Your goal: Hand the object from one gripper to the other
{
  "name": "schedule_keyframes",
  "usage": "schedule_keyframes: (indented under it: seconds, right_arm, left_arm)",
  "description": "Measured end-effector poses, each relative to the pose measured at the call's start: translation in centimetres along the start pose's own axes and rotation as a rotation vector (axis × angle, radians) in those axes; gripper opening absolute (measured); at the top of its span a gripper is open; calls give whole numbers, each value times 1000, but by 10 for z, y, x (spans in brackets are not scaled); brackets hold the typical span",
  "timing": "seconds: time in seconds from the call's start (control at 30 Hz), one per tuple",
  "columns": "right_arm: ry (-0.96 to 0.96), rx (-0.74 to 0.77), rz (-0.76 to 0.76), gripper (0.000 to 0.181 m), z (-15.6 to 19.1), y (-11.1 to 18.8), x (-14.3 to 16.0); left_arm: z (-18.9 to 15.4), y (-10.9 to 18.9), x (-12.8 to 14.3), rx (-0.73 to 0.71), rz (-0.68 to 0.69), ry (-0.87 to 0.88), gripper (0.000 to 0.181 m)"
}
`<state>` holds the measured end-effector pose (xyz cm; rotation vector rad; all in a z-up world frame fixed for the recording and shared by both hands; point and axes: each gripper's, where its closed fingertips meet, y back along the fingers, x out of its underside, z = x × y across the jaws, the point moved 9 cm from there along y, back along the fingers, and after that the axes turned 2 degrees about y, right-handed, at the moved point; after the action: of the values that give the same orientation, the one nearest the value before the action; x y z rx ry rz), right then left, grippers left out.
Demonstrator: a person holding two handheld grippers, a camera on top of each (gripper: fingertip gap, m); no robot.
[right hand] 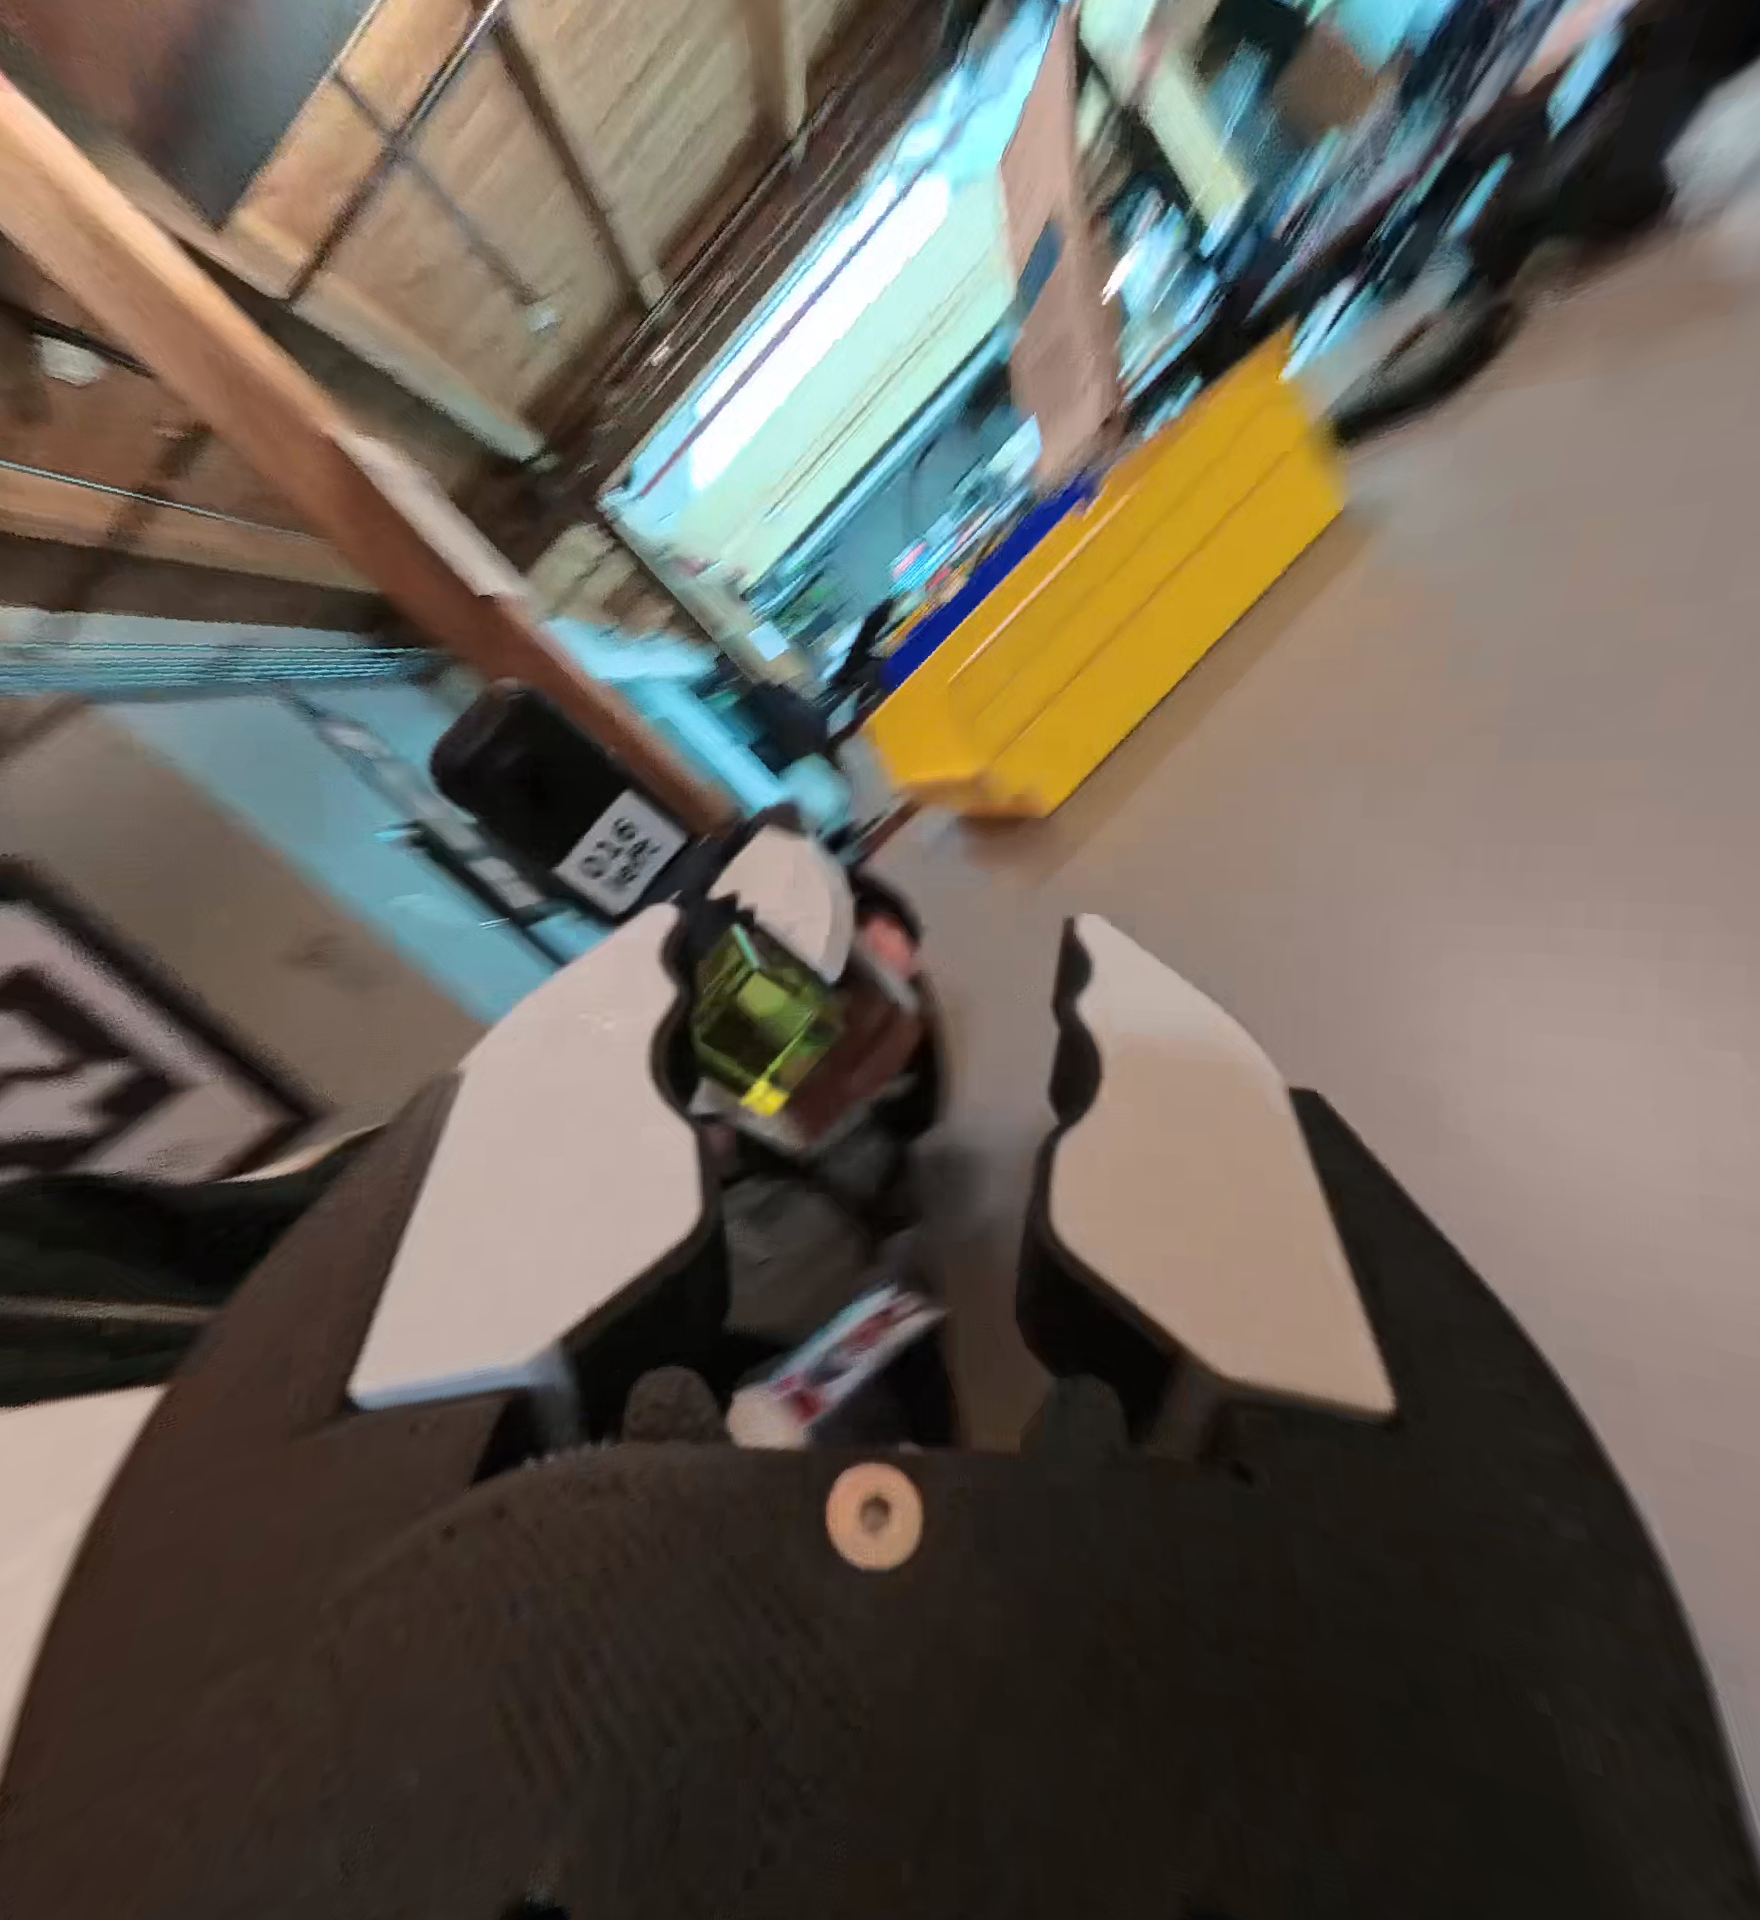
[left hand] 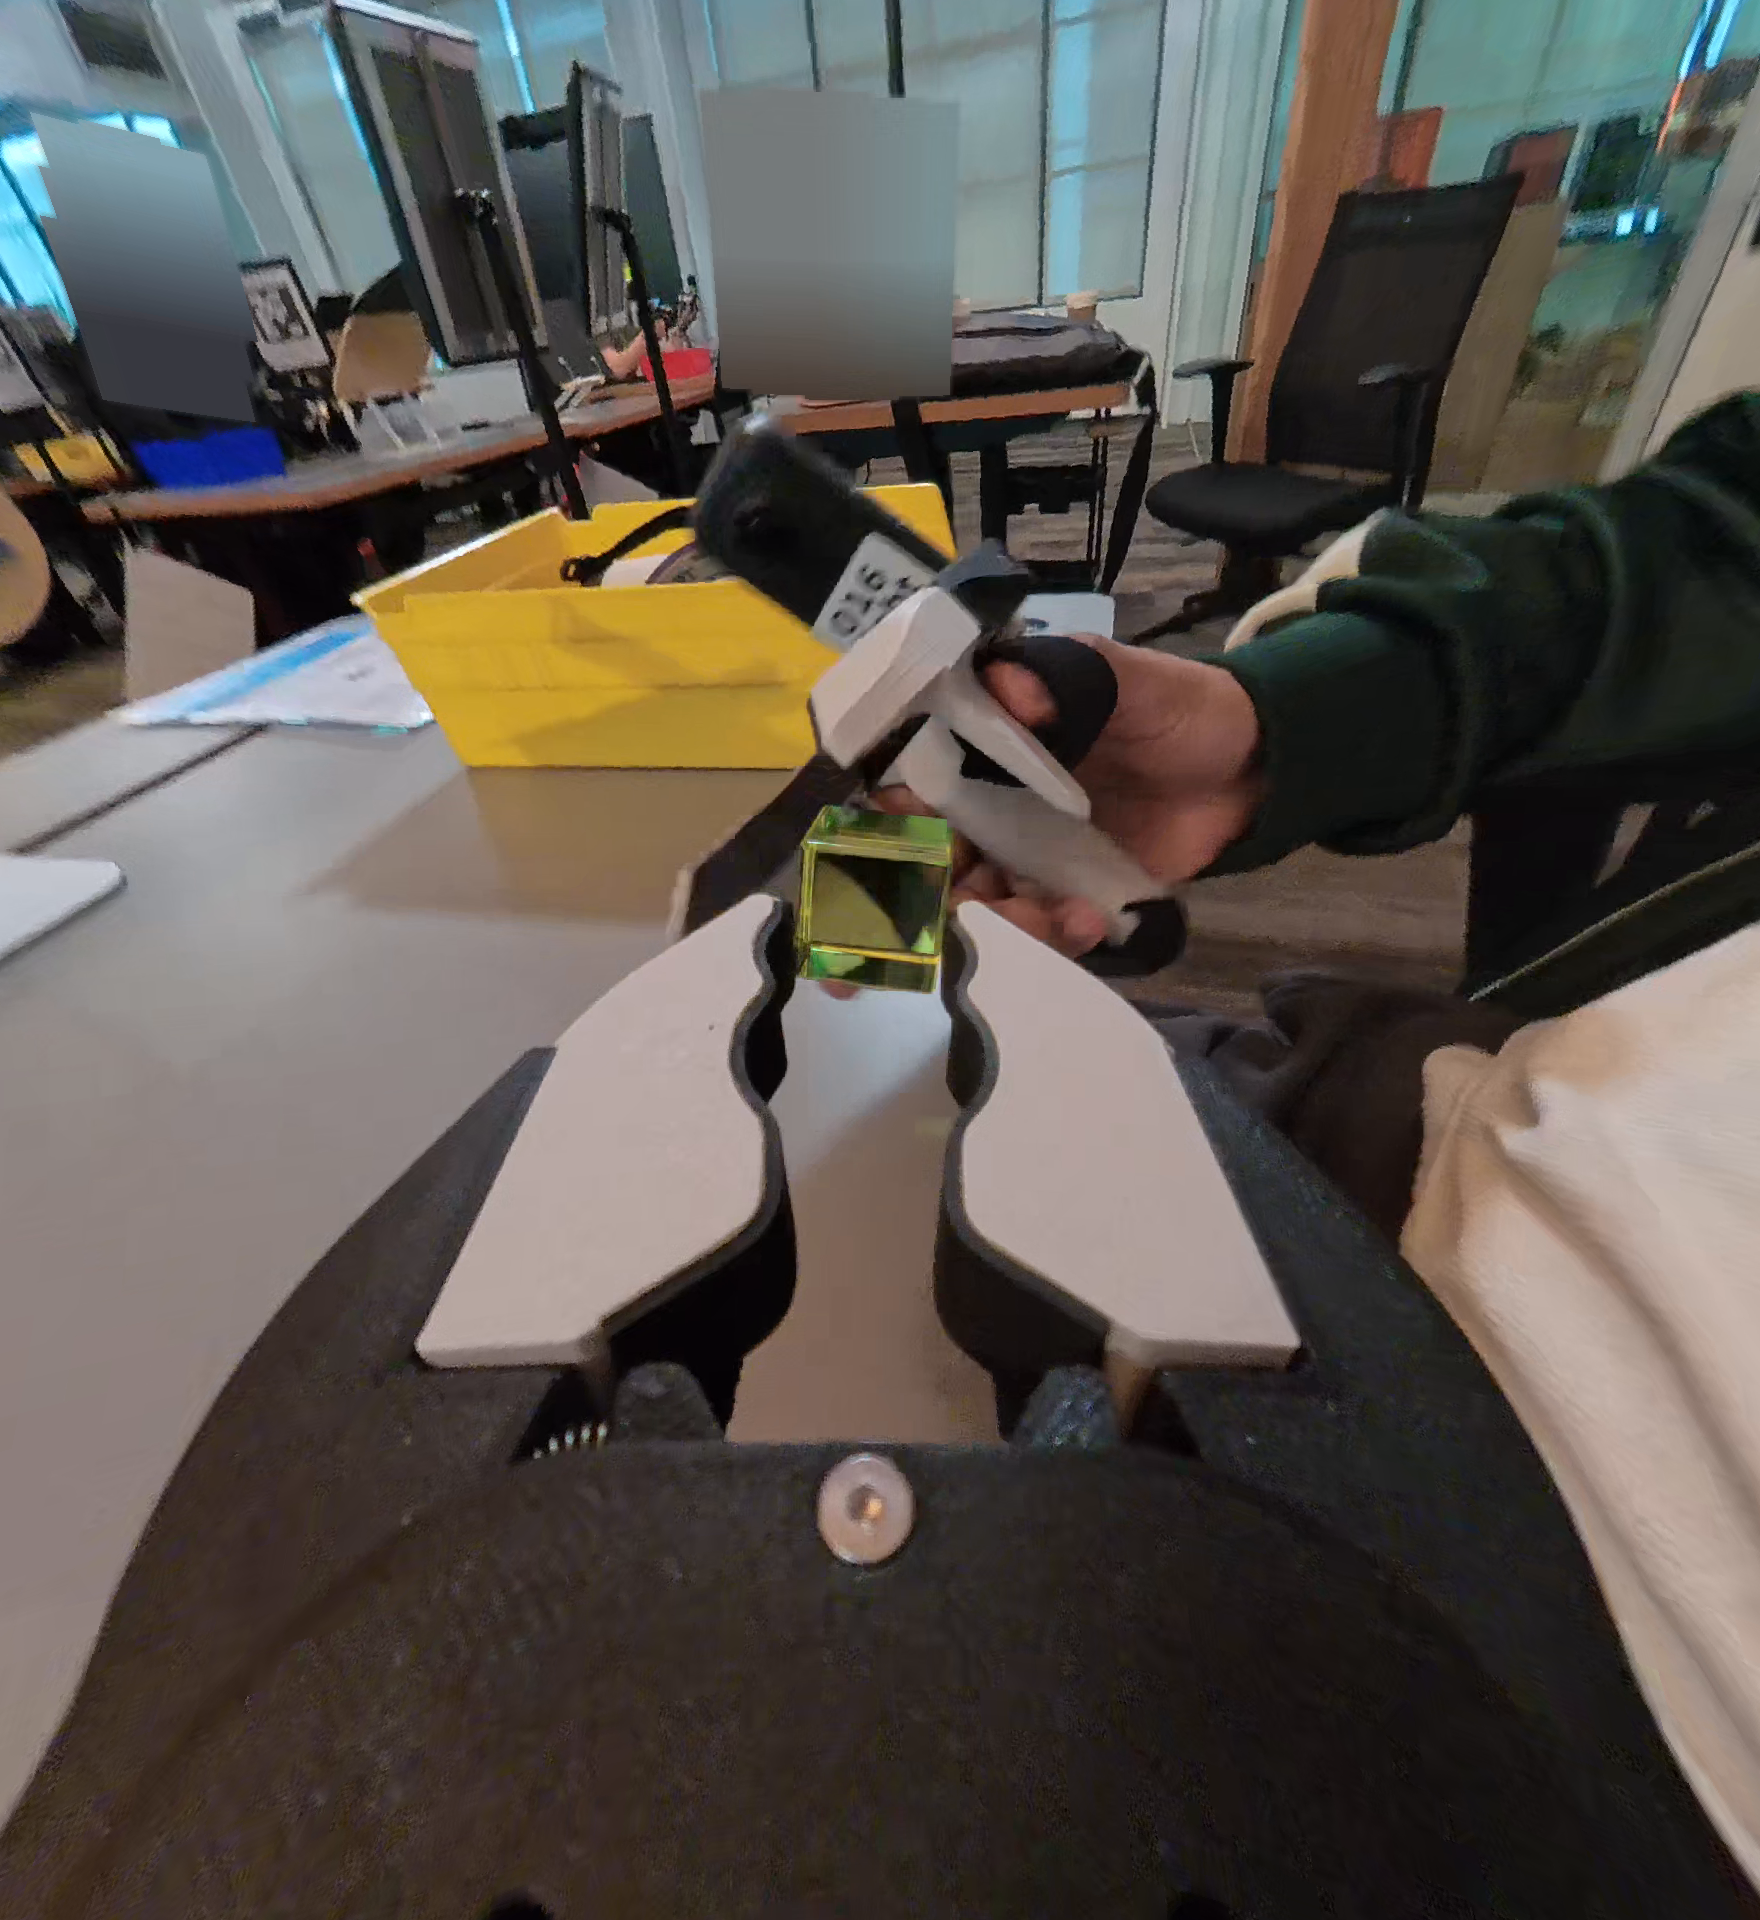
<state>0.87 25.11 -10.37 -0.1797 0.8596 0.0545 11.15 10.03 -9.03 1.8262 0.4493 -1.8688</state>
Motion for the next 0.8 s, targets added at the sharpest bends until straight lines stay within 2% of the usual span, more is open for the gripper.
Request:
schedule_keyframes:
  seconds: [0.03,0.1,0.2,0.27,0.4,0.57,0.8]
  right_arm:
    - [116,47,-50,74,2,4,-6]
    - [317,96,-76,78,11,11,-17]
    - [500,77,-51,57,23,14,-18]
    - [501,29,-14,48,27,10,-13]
    - [455,-39,79,44,29,-1,-1]
    - [409,-55,168,27,29,-5,6]
    - [385,-56,180,26,31,-5,3]
  left_arm:
    - [3,0,1,-3,-8,54,25]
    - [8,1,4,11,-39,174,25]
    - [13,3,7,45,-95,357,25]
    - [14,3,9,52,-118,422,25]
    - [11,0,10,71,-119,433,24]
    - [7,-4,10,100,-125,452,25]
    - [6,-4,10,105,-154,418,25]
